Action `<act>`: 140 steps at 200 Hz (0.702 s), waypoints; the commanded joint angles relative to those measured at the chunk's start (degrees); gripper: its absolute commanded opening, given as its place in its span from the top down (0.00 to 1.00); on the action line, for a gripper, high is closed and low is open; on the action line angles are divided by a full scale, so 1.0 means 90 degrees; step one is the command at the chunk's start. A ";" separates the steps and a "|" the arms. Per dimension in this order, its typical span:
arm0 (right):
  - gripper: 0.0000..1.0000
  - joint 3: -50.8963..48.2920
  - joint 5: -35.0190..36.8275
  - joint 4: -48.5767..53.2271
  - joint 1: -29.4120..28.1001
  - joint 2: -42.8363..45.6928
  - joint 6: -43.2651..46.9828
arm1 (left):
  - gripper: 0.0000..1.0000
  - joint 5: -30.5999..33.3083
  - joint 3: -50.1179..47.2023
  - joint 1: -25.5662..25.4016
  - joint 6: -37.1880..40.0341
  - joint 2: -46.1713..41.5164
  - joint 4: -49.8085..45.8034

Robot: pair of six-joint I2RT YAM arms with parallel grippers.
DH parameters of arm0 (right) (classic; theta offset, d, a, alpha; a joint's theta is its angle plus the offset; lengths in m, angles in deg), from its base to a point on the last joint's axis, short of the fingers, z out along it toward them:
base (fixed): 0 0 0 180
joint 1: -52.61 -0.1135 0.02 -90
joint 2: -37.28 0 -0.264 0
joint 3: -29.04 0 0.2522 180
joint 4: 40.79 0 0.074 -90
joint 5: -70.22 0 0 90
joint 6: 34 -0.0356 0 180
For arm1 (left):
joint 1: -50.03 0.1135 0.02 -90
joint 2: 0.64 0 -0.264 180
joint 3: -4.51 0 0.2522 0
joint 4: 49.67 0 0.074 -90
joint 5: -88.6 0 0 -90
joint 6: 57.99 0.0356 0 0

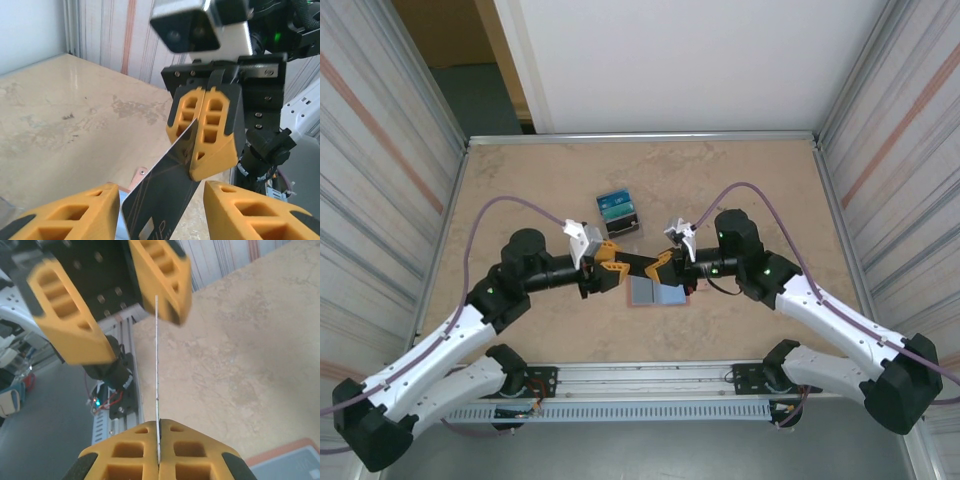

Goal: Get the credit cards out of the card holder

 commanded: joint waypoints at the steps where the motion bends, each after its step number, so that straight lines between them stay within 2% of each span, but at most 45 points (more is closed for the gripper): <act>1: 1.00 0.0255 0.0084 0.0672 -0.0038 0.0040 0.0382 | 0.51 0.0151 0.0594 0.0012 0.1034 0.0085 -0.1321; 30: 1.00 0.0352 0.0020 0.0804 -0.0053 -0.0053 0.0466 | 0.51 0.0059 0.1322 0.0017 0.1839 0.0549 -0.2217; 79: 1.00 0.0461 -0.0102 0.0784 -0.0059 -0.0217 0.0494 | 0.55 -0.0737 0.2327 0.0017 0.3156 0.1523 -0.3063; 140: 1.00 0.0549 -0.0110 0.0866 -0.0067 -0.0300 0.0542 | 0.68 -0.1413 0.3149 0.0017 0.3711 0.2492 -0.3954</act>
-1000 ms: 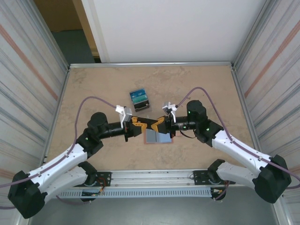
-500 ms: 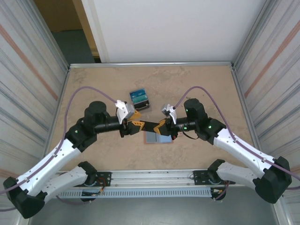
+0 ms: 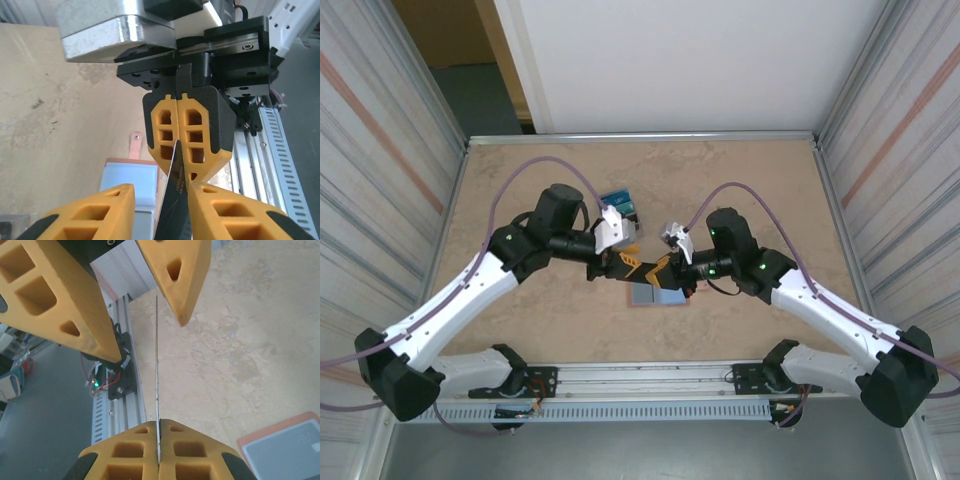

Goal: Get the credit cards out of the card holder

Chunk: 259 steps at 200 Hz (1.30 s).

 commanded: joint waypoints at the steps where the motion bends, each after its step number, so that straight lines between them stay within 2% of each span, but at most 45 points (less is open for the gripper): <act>1: 1.00 0.0311 -0.0114 0.0126 -0.0030 -0.0005 0.0209 | 0.68 -0.0476 0.0347 0.0017 0.0475 0.0169 -0.0603; 34: 1.00 0.0331 -0.0105 0.0140 -0.0035 0.0011 0.0247 | 0.64 -0.0388 0.0382 0.0017 0.0644 0.0301 -0.0732; 55: 1.00 0.0331 -0.0110 0.0130 -0.0039 0.0002 0.0248 | 0.67 -0.0319 0.0419 0.0017 0.0745 0.0396 -0.0844; 61: 1.00 0.0331 -0.0115 0.0130 -0.0034 0.0001 0.0252 | 0.70 -0.0304 0.0436 0.0016 0.0742 0.0421 -0.0862; 69: 1.00 0.0331 -0.0109 0.0130 -0.0035 0.0001 0.0246 | 0.84 -0.0295 0.0460 0.0012 0.0756 0.0461 -0.0885; 81: 1.00 0.0331 -0.0062 0.0128 -0.0039 -0.0008 0.0247 | 1.00 -0.0270 0.0500 0.0017 0.0751 0.0514 -0.0916; 93: 0.98 0.0330 0.0068 0.0130 -0.0034 0.0002 0.0225 | 1.00 -0.0161 0.0529 0.0017 0.0747 0.0549 -0.0934; 103: 0.94 0.0306 0.0235 0.0130 -0.0022 0.0016 0.0195 | 1.00 -0.0064 0.0540 0.0023 0.0805 0.0552 -0.0946; 111: 0.82 0.0293 0.0442 0.0140 -0.0028 0.0040 0.0166 | 1.00 0.0059 0.0538 0.0026 0.0846 0.0539 -0.0919; 122: 0.73 0.0264 0.0794 0.0154 -0.0020 0.0087 0.0130 | 1.00 0.0314 0.0502 0.0043 0.0878 0.0522 -0.0801; 133: 0.59 0.0229 0.1249 0.0154 -0.0018 0.0161 0.0069 | 1.00 0.0562 0.0444 0.0108 0.0903 0.0531 -0.0629; 142: 0.55 0.0182 0.1734 0.0139 -0.0002 0.0229 -0.0011 | 1.00 0.0751 0.0375 0.0199 0.0932 0.0539 -0.0432; 157: 0.40 0.0128 0.2613 0.0154 0.0065 0.0311 -0.0166 | 1.00 0.1059 0.0195 0.0391 0.0894 0.0560 0.0085; 163: 0.37 0.0126 0.2874 0.0180 0.0129 0.0328 -0.0260 | 1.00 0.1164 0.0108 0.0473 0.0894 0.0574 0.0328; 172: 0.34 0.0133 0.3010 0.0224 0.0280 0.0342 -0.0383 | 1.00 0.1291 -0.0011 0.0618 0.0886 0.0611 0.0727; 195: 0.15 0.0143 0.3371 0.0299 0.0588 0.0343 -0.0784 | 1.00 0.1406 -0.0180 0.1000 0.0867 0.0911 0.1640; 199: 0.10 0.0143 0.3486 0.0325 0.0612 0.0330 -0.0835 | 1.00 0.1410 -0.0199 0.1056 0.0832 0.0982 0.1796; 202: 0.01 0.0150 0.3554 0.0342 0.0627 0.0333 -0.0875 | 1.00 0.1404 -0.0202 0.1098 0.0800 0.1045 0.1902; 228: 0.01 0.0202 0.3995 0.0485 0.0702 0.0249 -0.1199 | 1.00 0.1267 -0.0065 0.1428 0.0677 0.1712 0.2472; 259: 0.02 0.0261 0.4588 0.0624 0.0708 0.0199 -0.1572 | 1.00 0.1329 0.0387 0.1568 0.0984 0.2677 0.2387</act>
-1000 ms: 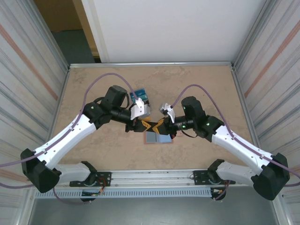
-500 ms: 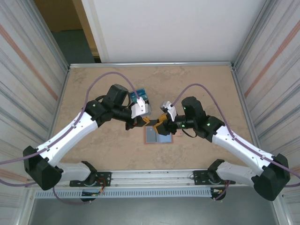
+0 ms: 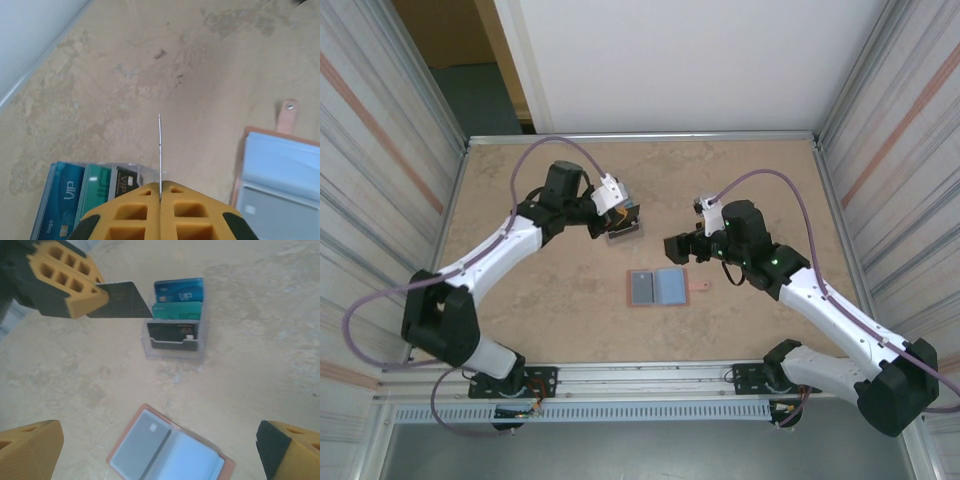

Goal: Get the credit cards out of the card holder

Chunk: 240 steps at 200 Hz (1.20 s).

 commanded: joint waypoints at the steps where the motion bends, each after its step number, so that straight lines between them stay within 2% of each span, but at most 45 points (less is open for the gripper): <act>1: 0.01 0.0119 0.0724 0.0259 0.0032 -0.0025 -0.0491 | 1.00 0.0043 0.0415 0.0083 0.0239 0.0574 0.0300; 72: 0.01 0.0290 0.1310 0.0720 0.0040 0.0072 -0.0655 | 1.00 0.0535 0.1039 0.0128 0.0368 0.1824 0.0074; 107: 0.02 0.0238 0.1684 0.0838 0.0046 0.0160 -0.0711 | 1.00 0.0704 0.1204 0.0139 0.0467 0.2079 -0.0167; 194: 0.02 0.0269 0.1632 0.0929 0.0049 0.0007 -0.0739 | 1.00 0.0818 0.1245 0.0141 0.0348 0.2376 -0.0286; 213: 0.01 0.0304 0.1574 0.0958 0.0047 -0.0098 -0.0721 | 0.88 0.0862 0.1257 0.0138 0.0303 0.2343 -0.0317; 223: 0.01 0.0326 0.1536 0.0960 0.0040 -0.0165 -0.0730 | 0.78 0.0876 0.1257 0.0138 0.0289 0.2298 -0.0326; 240: 0.00 0.0375 0.1476 0.0992 0.0025 -0.0291 -0.0784 | 0.76 0.0871 0.1258 0.0137 0.0277 0.2193 -0.0370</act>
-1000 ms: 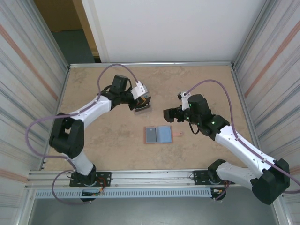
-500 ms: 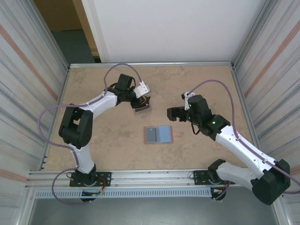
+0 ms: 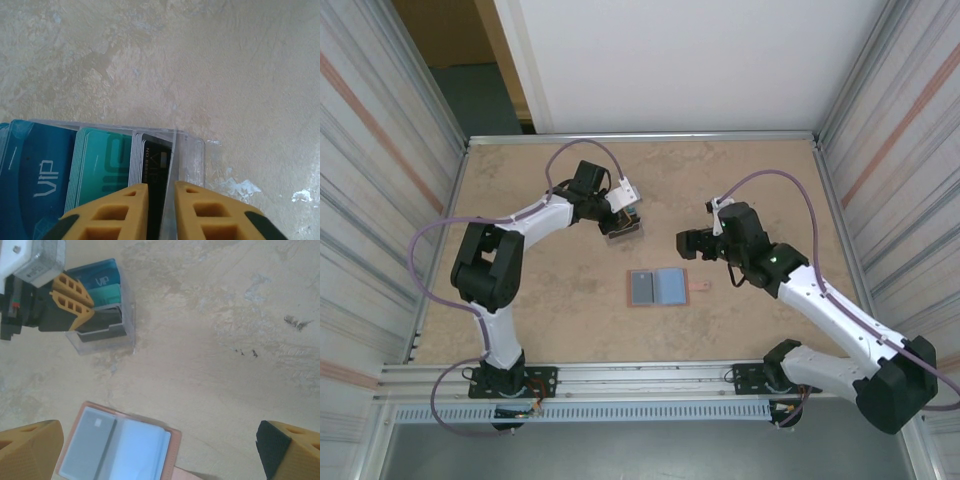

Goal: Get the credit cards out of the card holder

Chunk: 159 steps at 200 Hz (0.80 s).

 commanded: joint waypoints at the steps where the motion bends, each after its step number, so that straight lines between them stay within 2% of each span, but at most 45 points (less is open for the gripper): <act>1: 0.00 0.0255 -0.0017 0.0148 0.0013 -0.0164 -0.0175 | 0.76 0.0045 0.0158 0.0047 -0.0007 -0.0176 -0.0166; 36: 0.08 0.0483 0.0013 0.0359 -0.0198 -0.0557 -0.0372 | 0.74 0.0149 0.0065 0.0025 -0.0164 -0.0615 -0.0206; 42: 0.09 0.0536 0.0049 0.0431 -0.0275 -0.0642 -0.0421 | 0.68 0.0189 0.0017 0.0019 -0.0215 -0.0719 -0.0201; 59: 0.13 0.0624 0.0150 0.0566 -0.0529 -0.0899 -0.0610 | 0.67 0.0381 -0.0204 -0.0047 -0.0399 -0.1117 -0.0115; 63: 0.14 0.0646 0.0174 0.0599 -0.0595 -0.0966 -0.0645 | 0.62 0.0456 -0.0282 -0.0069 -0.0460 -0.1234 -0.0076; 74: 0.17 0.0717 0.0267 0.0710 -0.0809 -0.1160 -0.0771 | 0.59 0.0662 -0.0534 -0.0136 -0.0618 -0.1576 0.0090; 82: 0.20 0.0758 0.0341 0.0793 -0.0965 -0.1304 -0.0875 | 0.53 0.0835 -0.0776 -0.0179 -0.0767 -0.1853 0.0253; 117: 0.33 0.1023 0.0262 0.0978 -0.1566 -0.2003 -0.1322 | 0.12 0.1809 -0.2095 -0.0318 -0.1842 -0.3324 0.1202; 126: 0.35 0.1075 0.0218 0.0968 -0.1739 -0.2177 -0.1395 | 0.09 0.1948 -0.2511 -0.0318 -0.2149 -0.3747 0.1521; 131: 0.36 0.1105 0.0186 0.0962 -0.1826 -0.2277 -0.1444 | 0.02 0.2034 -0.2766 -0.0319 -0.2325 -0.3991 0.1709; 159: 0.47 0.1417 0.0123 0.1093 -0.2150 -0.2913 -0.1631 | 0.01 0.2487 -0.3894 -0.0309 -0.3301 -0.5115 0.2309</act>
